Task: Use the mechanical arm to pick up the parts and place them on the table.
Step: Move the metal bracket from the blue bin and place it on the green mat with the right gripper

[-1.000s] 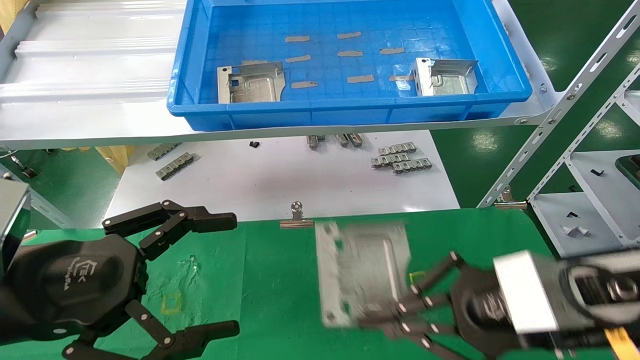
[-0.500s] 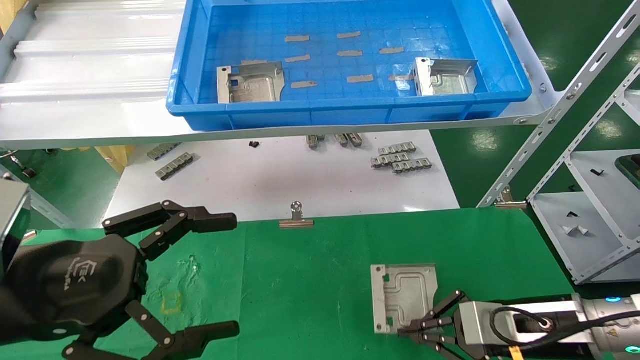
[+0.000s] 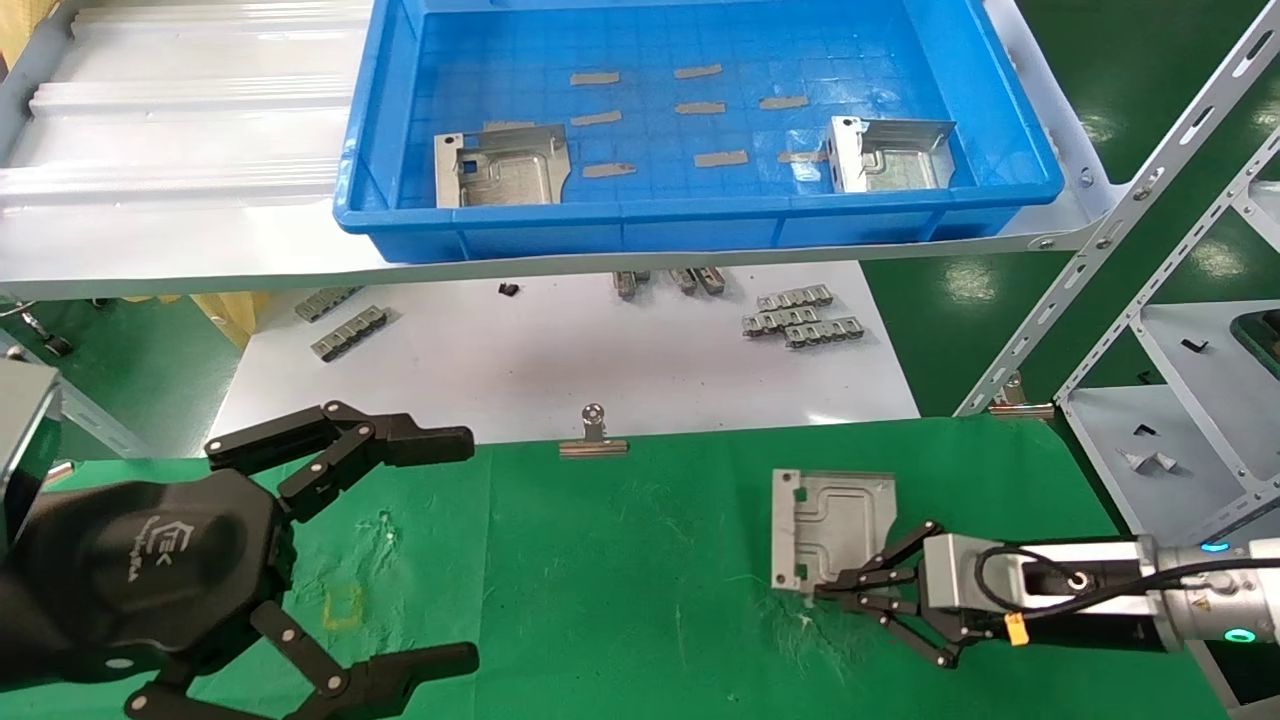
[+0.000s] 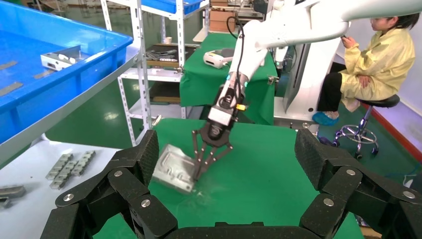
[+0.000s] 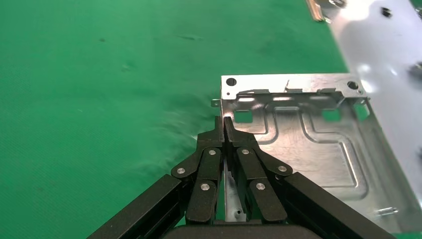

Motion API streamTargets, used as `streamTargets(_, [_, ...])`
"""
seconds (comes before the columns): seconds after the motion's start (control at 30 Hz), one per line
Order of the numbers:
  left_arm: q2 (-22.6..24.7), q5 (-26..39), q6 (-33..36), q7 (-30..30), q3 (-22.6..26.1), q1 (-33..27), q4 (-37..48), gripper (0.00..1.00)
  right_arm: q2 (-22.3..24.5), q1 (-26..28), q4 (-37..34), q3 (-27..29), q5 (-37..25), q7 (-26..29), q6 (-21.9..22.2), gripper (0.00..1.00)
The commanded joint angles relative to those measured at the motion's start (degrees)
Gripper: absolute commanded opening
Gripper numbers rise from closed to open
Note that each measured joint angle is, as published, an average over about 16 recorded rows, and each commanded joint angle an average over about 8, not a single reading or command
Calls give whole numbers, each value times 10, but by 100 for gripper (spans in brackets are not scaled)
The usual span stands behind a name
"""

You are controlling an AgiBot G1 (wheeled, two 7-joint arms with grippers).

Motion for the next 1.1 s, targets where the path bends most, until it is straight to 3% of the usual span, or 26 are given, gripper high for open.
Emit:
streamTargets(0.03, [0, 0, 0, 0, 0, 0, 0, 100, -7, 11, -31, -1, -4, -11, -10, 0])
streamTargets(0.27, [0, 0, 0, 0, 0, 0, 0, 100, -23, 24, -93, -7, -15, -42, -26, 0])
streamTargets(0.33, [0, 0, 0, 0, 0, 0, 0, 100, -29, 24, -104, -9, -18, -50, -29, 7])
streamTargets(0.37, [0, 0, 0, 0, 0, 0, 0, 100, -32, 24, -109, -10, -19, -55, -30, 15])
streamTargets(0.57, [0, 0, 0, 0, 0, 0, 0, 100, -51, 25, -134, -13, -23, -72, -35, 88])
streamTargets(0.63, [0, 0, 0, 0, 0, 0, 0, 100, -57, 26, -143, -12, -22, -74, -33, 100])
streamTargets(0.93, [0, 0, 0, 0, 1, 0, 0, 100, -69, 33, -169, -8, -17, -90, -9, 100])
streamTargets(1.1, [0, 0, 0, 0, 1, 0, 0, 100, -65, 46, -166, -5, -14, -92, -37, 100])
